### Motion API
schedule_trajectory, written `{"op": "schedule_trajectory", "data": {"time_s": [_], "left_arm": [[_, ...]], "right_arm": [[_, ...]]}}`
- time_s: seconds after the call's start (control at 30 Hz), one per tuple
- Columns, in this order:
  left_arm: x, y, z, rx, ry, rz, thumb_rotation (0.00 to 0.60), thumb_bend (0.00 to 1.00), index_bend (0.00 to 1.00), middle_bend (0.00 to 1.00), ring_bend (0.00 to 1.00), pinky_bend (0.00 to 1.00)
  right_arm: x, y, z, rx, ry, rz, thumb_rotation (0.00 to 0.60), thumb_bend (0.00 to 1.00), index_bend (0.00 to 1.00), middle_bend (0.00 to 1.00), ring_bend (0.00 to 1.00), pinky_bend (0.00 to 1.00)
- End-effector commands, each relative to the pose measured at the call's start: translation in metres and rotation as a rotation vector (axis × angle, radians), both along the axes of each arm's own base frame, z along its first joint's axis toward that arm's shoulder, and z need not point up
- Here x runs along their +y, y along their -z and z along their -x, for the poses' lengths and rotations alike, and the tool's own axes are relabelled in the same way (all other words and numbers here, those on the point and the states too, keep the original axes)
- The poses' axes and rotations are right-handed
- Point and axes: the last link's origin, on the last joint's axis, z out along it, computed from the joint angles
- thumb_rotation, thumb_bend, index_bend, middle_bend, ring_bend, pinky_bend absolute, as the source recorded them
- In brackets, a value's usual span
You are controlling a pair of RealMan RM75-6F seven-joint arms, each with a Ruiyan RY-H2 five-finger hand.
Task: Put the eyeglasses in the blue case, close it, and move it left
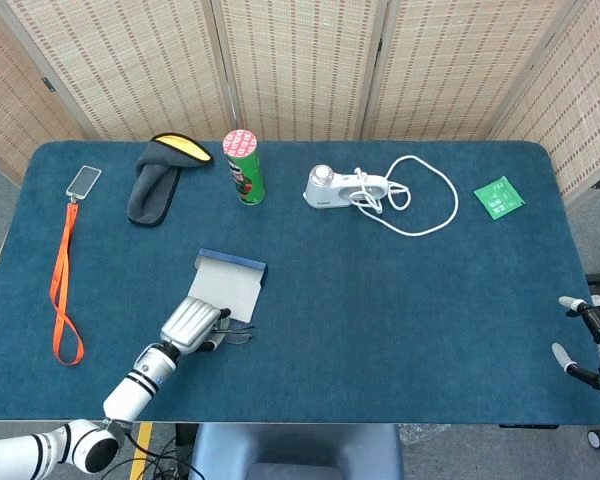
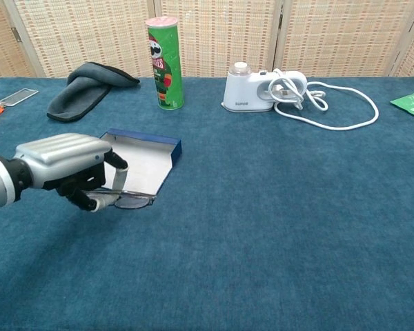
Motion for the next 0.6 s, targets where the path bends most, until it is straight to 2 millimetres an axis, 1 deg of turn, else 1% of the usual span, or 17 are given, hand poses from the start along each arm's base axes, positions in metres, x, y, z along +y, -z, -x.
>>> {"op": "schedule_trajectory", "data": {"time_s": [0.03,0.17,0.3,0.47,0.6], "left_arm": [[0.015,-0.005,-0.007,0.006,0.032,-0.022,0.600,0.49,0.61,1.00,0.93,0.97],[0.034,-0.006,-0.016,0.000,0.067,-0.040,0.600,0.49,0.62,1.00,0.93,0.97],[0.050,0.000,-0.018,-0.003,0.089,-0.042,0.600,0.49,0.61,1.00,0.93,0.97],[0.062,0.012,-0.012,0.011,0.109,-0.050,0.600,0.48,0.55,1.00,0.91,0.97],[0.071,0.019,-0.003,0.052,0.129,-0.086,0.600,0.48,0.55,1.00,0.91,0.96]], "right_arm": [[0.000,0.000,-0.001,0.001,-0.001,0.001,0.600,0.27,0.25,0.39,0.35,0.26],[0.002,-0.001,-0.001,0.004,0.005,0.005,0.600,0.27,0.25,0.39,0.35,0.26],[0.004,-0.002,-0.001,0.006,0.014,0.009,0.600,0.27,0.25,0.39,0.35,0.26],[0.005,-0.003,0.000,0.011,0.021,0.014,0.600,0.27,0.25,0.39,0.35,0.26],[0.004,-0.002,0.000,0.011,0.023,0.010,0.600,0.27,0.25,0.39,0.35,0.26]]}}
